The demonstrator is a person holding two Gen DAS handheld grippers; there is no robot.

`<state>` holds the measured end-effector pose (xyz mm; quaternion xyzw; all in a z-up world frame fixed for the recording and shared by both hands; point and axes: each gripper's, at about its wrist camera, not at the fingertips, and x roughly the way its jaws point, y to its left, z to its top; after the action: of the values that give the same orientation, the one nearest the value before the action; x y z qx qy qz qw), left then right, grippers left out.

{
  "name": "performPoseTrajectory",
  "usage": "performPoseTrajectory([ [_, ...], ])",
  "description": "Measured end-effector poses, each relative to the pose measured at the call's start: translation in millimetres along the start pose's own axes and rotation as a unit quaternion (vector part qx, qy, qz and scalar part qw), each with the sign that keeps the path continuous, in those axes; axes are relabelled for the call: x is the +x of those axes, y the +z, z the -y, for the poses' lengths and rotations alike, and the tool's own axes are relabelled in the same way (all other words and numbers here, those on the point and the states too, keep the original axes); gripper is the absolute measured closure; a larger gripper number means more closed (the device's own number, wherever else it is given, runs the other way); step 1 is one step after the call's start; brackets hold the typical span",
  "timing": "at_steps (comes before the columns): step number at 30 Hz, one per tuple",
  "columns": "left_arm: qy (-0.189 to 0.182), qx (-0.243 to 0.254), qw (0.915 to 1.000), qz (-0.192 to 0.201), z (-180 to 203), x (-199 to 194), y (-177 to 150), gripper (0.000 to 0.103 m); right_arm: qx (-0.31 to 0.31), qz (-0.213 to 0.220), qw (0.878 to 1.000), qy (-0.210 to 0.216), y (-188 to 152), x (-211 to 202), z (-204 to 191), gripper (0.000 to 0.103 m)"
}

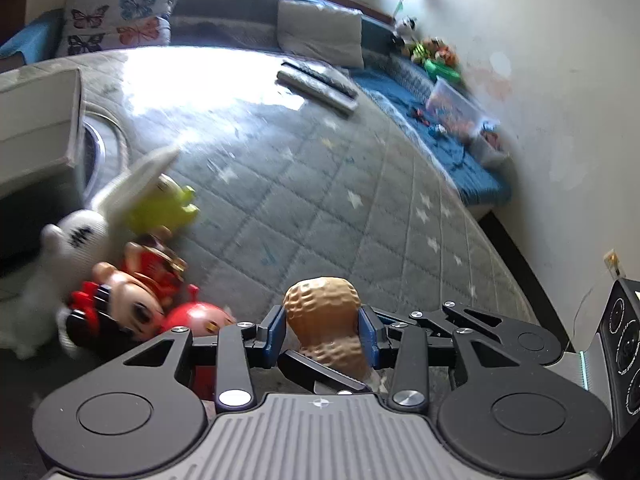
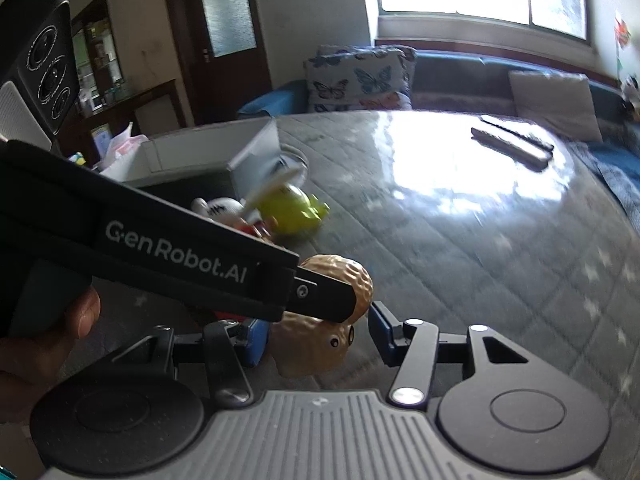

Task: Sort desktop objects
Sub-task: 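Lift the peanut toy with the left tool and carry it over the white box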

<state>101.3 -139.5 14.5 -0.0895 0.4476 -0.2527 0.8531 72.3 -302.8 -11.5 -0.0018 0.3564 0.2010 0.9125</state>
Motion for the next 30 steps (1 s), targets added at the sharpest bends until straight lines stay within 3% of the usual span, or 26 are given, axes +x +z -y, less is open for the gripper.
performPoseTrajectory([
  [12, 0.034, -0.051, 0.9948, 0.082, -61, -63, 47, 0.061, -0.081, 0.03, 0.995, 0.048, 77, 27, -53, 0.05],
  [18, 0.065, -0.07, 0.9887, 0.115, -102, -80, 81, 0.061, -0.113, 0.037, 0.99, 0.079, 126, 61, -81, 0.05],
  [23, 0.083, -0.102, 0.9843, 0.118, -152, -78, 108, 0.061, -0.132, 0.018, 0.986, 0.101, 164, 111, -106, 0.05],
  [30, 0.077, -0.16, 0.98, 0.088, -225, -52, 126, 0.061, -0.133, -0.037, 0.984, 0.115, 184, 185, -122, 0.05],
])
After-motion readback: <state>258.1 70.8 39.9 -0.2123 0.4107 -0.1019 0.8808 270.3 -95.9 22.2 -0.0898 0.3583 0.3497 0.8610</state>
